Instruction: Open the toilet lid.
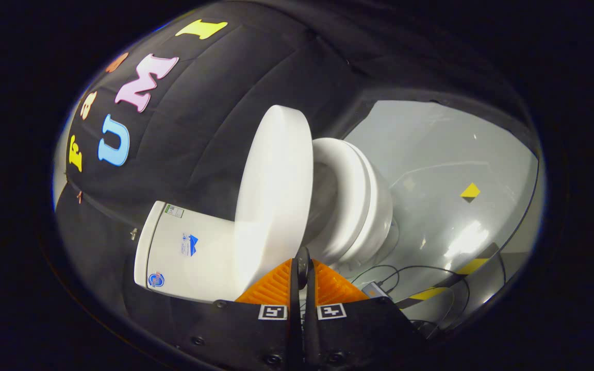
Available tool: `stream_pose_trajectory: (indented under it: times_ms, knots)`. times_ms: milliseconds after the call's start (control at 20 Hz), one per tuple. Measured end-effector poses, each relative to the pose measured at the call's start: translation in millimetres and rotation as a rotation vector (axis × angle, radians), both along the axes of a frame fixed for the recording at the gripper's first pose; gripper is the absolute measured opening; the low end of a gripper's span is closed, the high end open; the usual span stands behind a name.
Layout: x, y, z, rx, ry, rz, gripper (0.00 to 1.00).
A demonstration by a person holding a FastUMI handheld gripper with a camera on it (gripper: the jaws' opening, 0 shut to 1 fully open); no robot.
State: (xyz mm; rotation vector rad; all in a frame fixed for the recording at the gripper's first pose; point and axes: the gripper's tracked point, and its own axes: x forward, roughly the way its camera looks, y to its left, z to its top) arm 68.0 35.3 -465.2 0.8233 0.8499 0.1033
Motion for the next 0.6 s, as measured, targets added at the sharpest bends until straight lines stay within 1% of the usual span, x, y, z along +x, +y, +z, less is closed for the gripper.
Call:
stream_pose_trajectory:
  times_ms: [100,250,600]
  knots:
    - [0.9,5.7,18.3,-0.064,-0.024,-0.005,0.07]
    - [4.6,15.5,46.4,-0.116,-0.044,-0.031,0.06]
    - [1.2,50.9,93.4,-0.341,-0.093,-0.014,0.06]
